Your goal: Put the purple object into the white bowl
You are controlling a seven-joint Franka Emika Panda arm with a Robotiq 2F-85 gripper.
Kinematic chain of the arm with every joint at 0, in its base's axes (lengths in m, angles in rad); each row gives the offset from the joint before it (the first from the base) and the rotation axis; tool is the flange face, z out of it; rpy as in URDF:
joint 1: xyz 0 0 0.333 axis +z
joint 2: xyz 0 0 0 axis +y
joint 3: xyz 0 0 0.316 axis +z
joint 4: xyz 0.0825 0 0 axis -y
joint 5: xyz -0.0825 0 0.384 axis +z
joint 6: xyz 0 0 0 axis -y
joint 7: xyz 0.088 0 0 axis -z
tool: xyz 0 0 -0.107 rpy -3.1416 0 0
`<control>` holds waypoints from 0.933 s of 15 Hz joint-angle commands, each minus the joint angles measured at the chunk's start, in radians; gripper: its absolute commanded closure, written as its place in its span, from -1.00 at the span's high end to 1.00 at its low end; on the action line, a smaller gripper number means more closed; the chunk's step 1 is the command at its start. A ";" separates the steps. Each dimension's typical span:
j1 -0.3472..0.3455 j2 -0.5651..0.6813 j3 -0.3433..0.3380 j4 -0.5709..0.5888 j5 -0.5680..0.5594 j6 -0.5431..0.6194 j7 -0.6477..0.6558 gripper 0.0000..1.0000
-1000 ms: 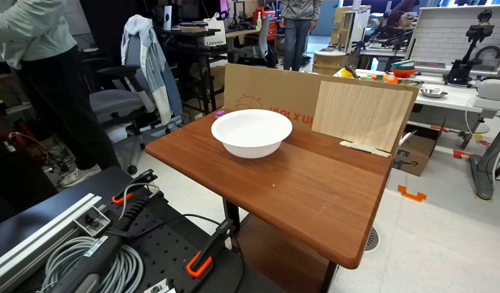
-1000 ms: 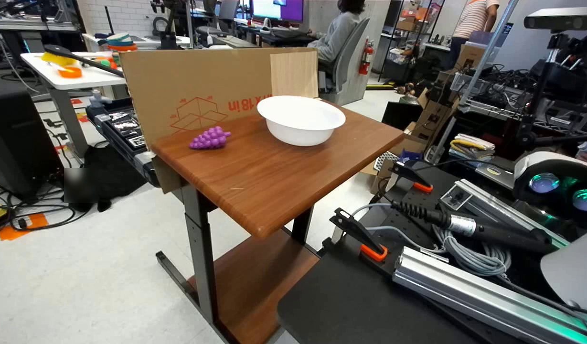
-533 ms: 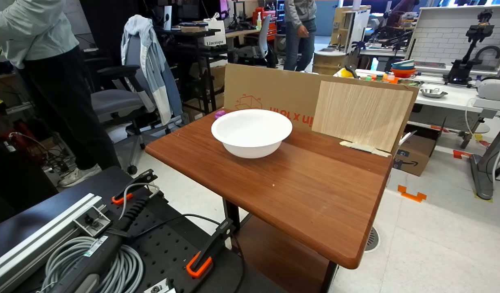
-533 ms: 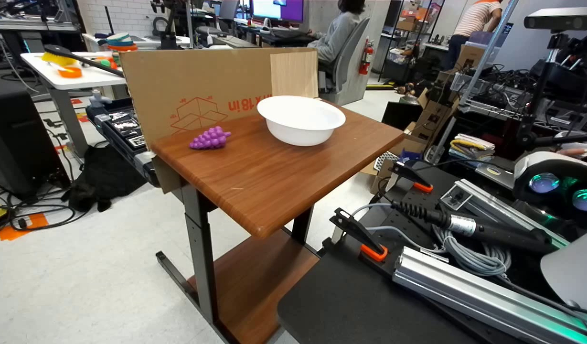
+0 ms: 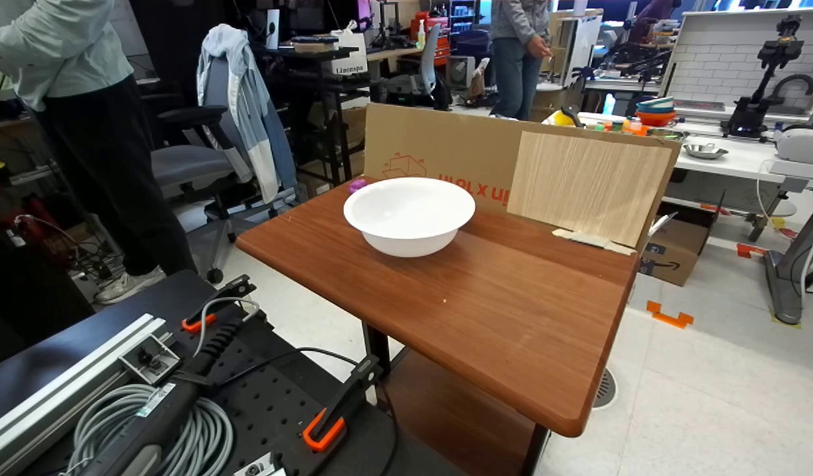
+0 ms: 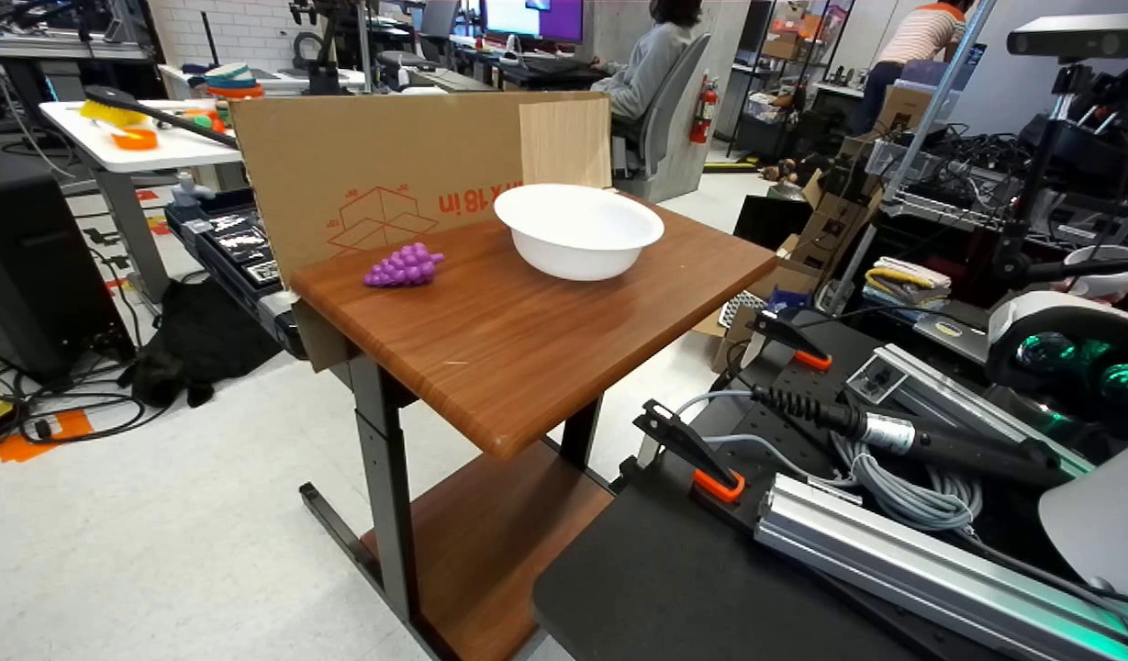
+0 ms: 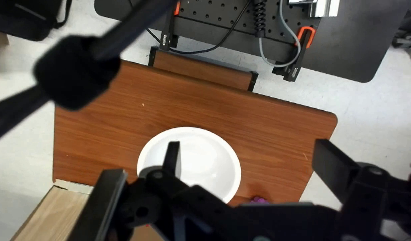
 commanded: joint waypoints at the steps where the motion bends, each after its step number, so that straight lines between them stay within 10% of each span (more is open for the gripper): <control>1: 0.022 0.015 -0.020 0.011 -0.009 -0.003 -0.007 1.00; 8: 0.033 0.207 -0.004 0.085 -0.081 0.173 -0.060 1.00; 14: 0.082 0.577 -0.020 0.348 -0.010 0.058 -0.288 1.00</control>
